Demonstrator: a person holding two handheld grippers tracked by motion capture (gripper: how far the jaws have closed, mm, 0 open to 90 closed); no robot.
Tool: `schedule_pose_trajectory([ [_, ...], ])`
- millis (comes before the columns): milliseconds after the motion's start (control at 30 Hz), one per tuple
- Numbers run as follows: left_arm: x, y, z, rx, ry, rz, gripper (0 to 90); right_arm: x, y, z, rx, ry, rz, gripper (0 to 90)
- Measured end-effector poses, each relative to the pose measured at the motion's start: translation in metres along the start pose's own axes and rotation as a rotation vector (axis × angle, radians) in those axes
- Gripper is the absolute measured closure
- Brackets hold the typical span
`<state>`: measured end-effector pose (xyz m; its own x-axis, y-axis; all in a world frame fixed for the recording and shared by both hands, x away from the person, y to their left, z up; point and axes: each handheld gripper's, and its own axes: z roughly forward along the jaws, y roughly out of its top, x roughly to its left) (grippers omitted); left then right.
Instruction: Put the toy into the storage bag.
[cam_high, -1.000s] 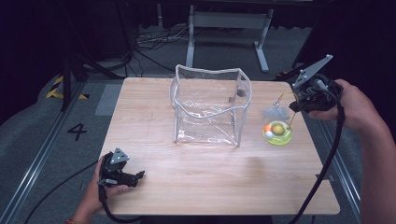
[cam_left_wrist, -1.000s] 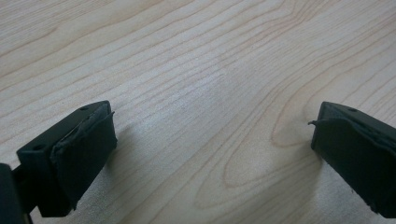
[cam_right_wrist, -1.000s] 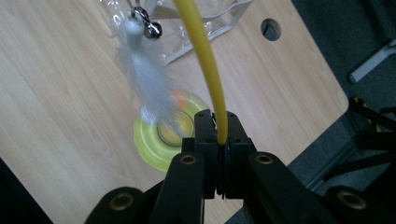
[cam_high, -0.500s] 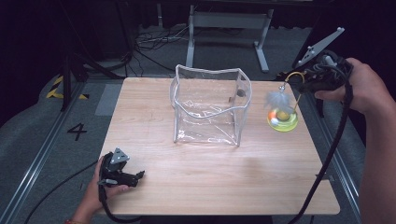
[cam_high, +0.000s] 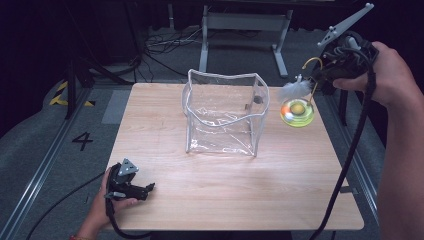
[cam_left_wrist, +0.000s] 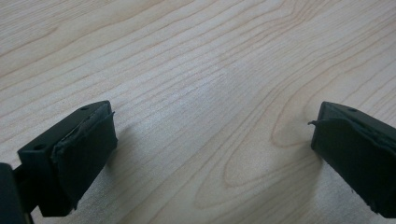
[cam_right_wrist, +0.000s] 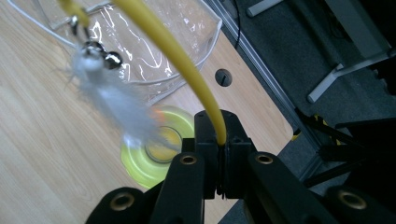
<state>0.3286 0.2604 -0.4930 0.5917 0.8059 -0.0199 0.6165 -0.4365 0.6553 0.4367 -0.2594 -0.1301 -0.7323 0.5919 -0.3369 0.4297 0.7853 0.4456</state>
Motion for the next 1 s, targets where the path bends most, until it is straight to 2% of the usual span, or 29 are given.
schedule_pose_trajectory([
  [67, 0.0, 0.0, 0.0, 0.0, 0.0, 0.0, 0.4, 0.0, 0.005, -0.001, 0.0, 0.003, -0.013, 88.1],
  [133, 0.0, 0.0, 0.0, 0.0, 0.0, 0.0, 0.4, 0.0, 0.01, -0.001, 0.014, -0.014, -0.017, 88.1],
  [533, 0.0, 0.0, 0.0, 0.002, -0.001, 0.0, 0.4, -0.005, 0.036, -0.007, -0.05, -0.032, -0.005, 88.1],
  [633, 0.0, 0.0, 0.0, 0.003, -0.002, 0.0, 0.4, -0.005, 0.046, -0.009, -0.073, -0.053, -0.007, 88.1],
  [1000, 0.0, 0.0, 0.0, 0.006, -0.003, 0.001, 0.4, 0.005, 0.076, -0.007, -0.091, -0.044, -0.049, 88.1],
])
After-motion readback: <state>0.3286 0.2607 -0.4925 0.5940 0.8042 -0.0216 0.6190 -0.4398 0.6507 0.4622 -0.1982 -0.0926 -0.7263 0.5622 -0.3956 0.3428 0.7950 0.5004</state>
